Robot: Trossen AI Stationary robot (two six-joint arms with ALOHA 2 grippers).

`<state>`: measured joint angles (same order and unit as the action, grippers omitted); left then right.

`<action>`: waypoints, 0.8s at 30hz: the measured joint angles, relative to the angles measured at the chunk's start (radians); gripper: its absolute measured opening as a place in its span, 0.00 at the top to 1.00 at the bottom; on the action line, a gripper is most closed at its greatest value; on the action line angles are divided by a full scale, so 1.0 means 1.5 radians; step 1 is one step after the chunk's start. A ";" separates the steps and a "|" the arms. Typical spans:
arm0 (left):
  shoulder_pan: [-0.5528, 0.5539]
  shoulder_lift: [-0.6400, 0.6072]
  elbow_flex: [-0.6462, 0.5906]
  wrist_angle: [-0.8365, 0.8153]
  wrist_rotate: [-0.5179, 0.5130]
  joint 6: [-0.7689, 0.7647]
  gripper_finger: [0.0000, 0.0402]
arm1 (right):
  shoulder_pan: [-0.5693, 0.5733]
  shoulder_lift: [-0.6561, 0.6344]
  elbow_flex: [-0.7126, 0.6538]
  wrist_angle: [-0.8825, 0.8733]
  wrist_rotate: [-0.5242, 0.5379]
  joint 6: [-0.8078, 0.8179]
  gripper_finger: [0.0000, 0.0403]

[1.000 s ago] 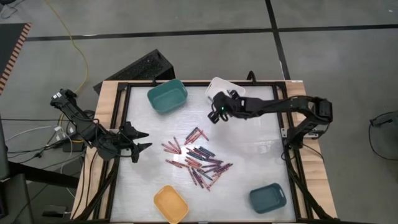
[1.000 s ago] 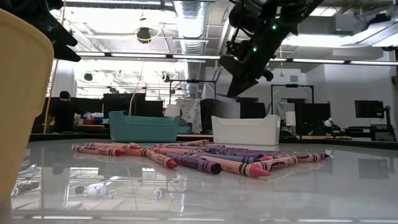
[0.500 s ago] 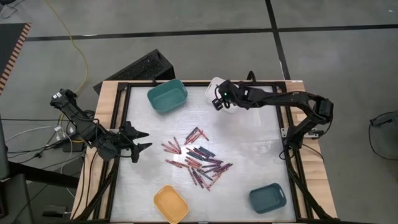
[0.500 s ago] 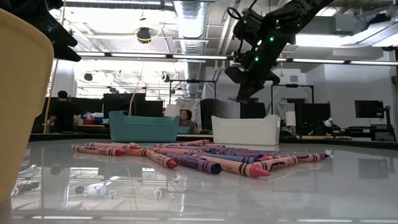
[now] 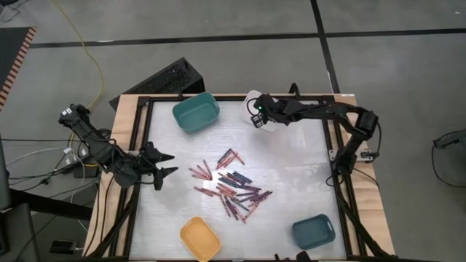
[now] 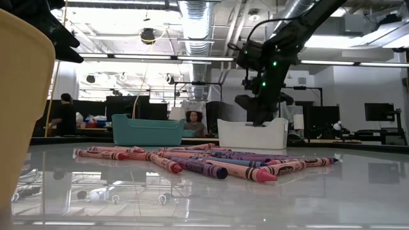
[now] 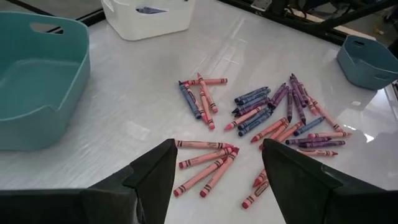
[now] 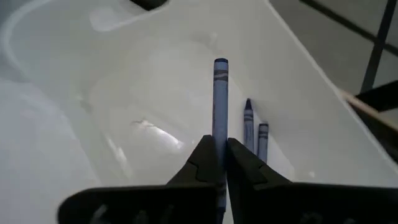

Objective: Sort crayons
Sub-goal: Put the blue crayon into the white bin

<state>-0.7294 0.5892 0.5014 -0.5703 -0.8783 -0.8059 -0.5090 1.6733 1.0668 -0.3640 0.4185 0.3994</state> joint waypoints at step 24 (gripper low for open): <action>0.000 0.000 0.000 0.000 0.107 -0.004 0.43 | 0.242 -0.135 0.000 0.002 -0.158 -0.073 0.79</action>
<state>-0.7296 0.5892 0.5014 -0.5701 -0.7175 -0.8119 -0.1453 1.4703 1.0664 -0.3615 0.1810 0.2897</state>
